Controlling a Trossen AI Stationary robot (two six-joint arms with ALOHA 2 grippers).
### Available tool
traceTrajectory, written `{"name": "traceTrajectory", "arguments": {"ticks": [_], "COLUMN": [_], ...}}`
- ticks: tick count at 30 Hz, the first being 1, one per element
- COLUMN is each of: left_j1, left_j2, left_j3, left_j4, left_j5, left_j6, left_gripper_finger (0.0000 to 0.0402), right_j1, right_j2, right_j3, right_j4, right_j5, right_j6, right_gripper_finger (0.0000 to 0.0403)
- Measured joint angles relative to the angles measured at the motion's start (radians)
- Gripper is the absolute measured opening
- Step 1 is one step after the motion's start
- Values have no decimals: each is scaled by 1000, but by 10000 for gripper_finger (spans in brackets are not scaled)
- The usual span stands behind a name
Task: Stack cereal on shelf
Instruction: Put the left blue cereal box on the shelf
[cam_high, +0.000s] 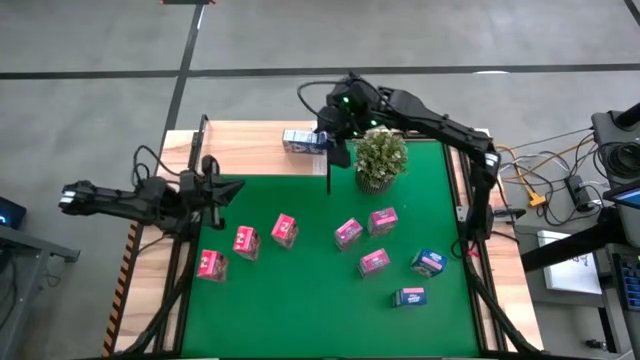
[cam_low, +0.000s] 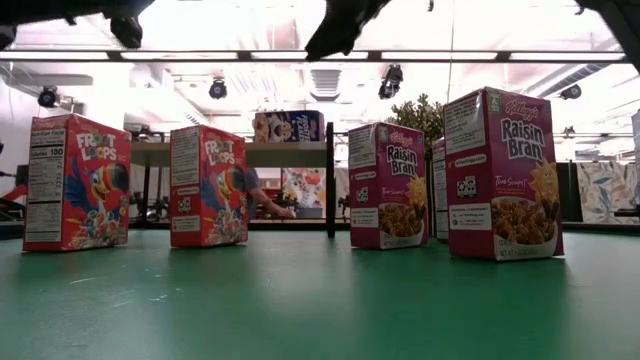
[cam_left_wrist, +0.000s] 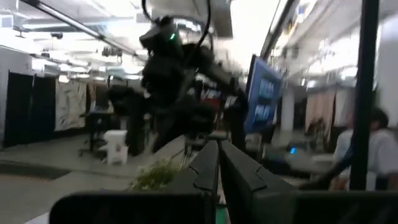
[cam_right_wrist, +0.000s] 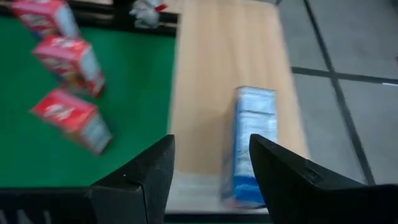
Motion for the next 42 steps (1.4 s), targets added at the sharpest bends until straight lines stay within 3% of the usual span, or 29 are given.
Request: {"name": "traceTrajectory", "arguments": {"ticks": [11, 16, 21, 29, 34, 42], "left_j1": [127, 286, 443, 602, 660, 724], "left_j2": [418, 633, 806, 990, 1091, 1189], "left_j3": [578, 822, 971, 1057, 1101, 1162], "left_j4": [-761, -985, -1035, -1003, -987, -999], "left_j5": [16, 233, 364, 534, 563, 614], "left_j6": [121, 211, 303, 409, 455, 475], "left_gripper_finger": [11, 59, 133, 231, 248, 240], "right_j1": [135, 163, 165, 165, 165, 165], "right_j2": [-165, -274, -393, -555, -601, -609], "right_j3": [-224, -387, -544, -736, -787, -804], "right_j4": [-31, 9, 71, 188, 212, 210], "right_j5": [7, 7, 7, 7, 7, 7], "right_j6": [1, 32, 54, 82, 106, 114], "right_gripper_finger": [196, 196, 196, 196, 196, 196]}}
